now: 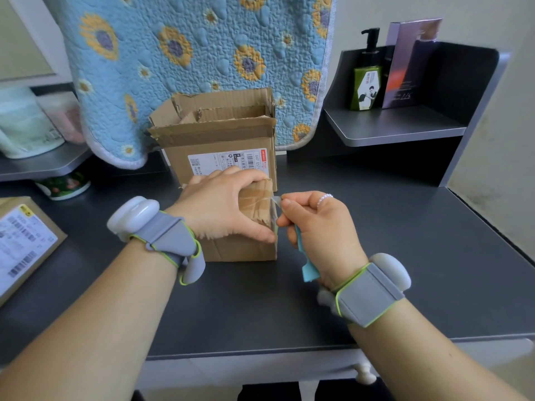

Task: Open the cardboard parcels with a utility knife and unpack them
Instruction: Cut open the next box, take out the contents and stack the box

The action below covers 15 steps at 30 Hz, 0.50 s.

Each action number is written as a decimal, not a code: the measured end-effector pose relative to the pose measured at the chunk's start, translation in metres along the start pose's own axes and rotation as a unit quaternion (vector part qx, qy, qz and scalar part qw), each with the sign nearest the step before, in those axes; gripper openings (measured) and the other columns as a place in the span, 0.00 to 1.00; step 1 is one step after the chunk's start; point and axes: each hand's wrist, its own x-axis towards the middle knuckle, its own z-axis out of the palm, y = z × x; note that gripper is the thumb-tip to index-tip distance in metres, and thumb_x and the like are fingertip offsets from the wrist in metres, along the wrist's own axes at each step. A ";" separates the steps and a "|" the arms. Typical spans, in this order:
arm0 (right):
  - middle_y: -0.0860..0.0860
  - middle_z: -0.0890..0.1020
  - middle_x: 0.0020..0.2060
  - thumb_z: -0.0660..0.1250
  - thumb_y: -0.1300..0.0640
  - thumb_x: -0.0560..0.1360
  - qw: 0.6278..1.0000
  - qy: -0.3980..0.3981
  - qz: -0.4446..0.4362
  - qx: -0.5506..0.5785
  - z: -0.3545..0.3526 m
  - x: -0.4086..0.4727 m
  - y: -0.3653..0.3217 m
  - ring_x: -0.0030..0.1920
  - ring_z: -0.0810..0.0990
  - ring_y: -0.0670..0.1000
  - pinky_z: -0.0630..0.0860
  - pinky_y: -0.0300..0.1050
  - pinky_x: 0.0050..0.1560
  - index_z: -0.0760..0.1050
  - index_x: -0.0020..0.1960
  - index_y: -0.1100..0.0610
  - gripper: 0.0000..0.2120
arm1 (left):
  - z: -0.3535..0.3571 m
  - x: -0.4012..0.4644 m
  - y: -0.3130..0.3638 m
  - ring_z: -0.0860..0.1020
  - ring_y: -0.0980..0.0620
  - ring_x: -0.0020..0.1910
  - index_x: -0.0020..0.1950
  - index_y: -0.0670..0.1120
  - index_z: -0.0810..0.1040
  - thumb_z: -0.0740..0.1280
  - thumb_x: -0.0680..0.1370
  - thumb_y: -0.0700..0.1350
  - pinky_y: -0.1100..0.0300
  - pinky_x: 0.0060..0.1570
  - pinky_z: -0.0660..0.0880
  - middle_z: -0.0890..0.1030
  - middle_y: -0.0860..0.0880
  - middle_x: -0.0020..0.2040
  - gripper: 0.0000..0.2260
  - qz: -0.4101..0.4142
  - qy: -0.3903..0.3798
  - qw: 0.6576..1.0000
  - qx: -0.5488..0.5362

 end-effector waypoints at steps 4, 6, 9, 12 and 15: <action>0.46 0.78 0.22 0.63 0.62 0.77 1.000 -0.006 -0.002 -0.002 -0.003 -0.003 -0.002 0.19 0.69 0.42 0.68 0.34 0.21 0.76 0.41 0.56 0.07 | 0.000 -0.001 0.000 0.67 0.52 0.63 0.65 0.64 0.62 0.65 0.52 0.73 0.51 0.62 0.60 0.69 0.58 0.61 0.42 0.006 -0.002 1.000 -0.001; 0.47 0.78 0.22 0.62 0.62 0.77 1.000 -0.009 -0.005 -0.002 -0.003 -0.004 -0.002 0.19 0.69 0.42 0.68 0.34 0.21 0.76 0.41 0.56 0.07 | 0.000 -0.001 0.000 0.67 0.52 0.63 0.64 0.64 0.62 0.65 0.52 0.73 0.51 0.63 0.61 0.70 0.58 0.62 0.42 0.007 -0.001 1.000 -0.003; 0.47 0.78 0.22 0.63 0.63 0.77 1.000 -0.010 -0.009 -0.002 -0.003 -0.008 -0.002 0.19 0.69 0.42 0.68 0.34 0.21 0.76 0.40 0.57 0.08 | 0.000 -0.001 0.000 0.67 0.52 0.63 0.65 0.64 0.62 0.65 0.52 0.72 0.51 0.62 0.61 0.70 0.58 0.62 0.42 0.007 0.000 1.000 -0.004; 0.47 0.78 0.23 0.63 0.63 0.77 1.000 -0.011 -0.010 -0.002 -0.004 -0.011 -0.003 0.19 0.69 0.42 0.68 0.34 0.21 0.76 0.41 0.57 0.07 | 0.000 -0.001 0.000 0.67 0.52 0.63 0.64 0.64 0.62 0.65 0.53 0.72 0.51 0.62 0.61 0.70 0.58 0.62 0.41 0.008 0.000 1.000 -0.004; 0.48 0.78 0.22 0.63 0.64 0.77 0.999 -0.036 -0.009 0.008 -0.002 -0.015 -0.004 0.19 0.68 0.42 0.67 0.33 0.20 0.76 0.41 0.58 0.07 | 0.001 -0.001 0.000 0.68 0.53 0.62 0.64 0.64 0.63 0.64 0.51 0.72 0.52 0.61 0.60 0.70 0.58 0.60 0.42 0.005 0.006 1.000 -0.008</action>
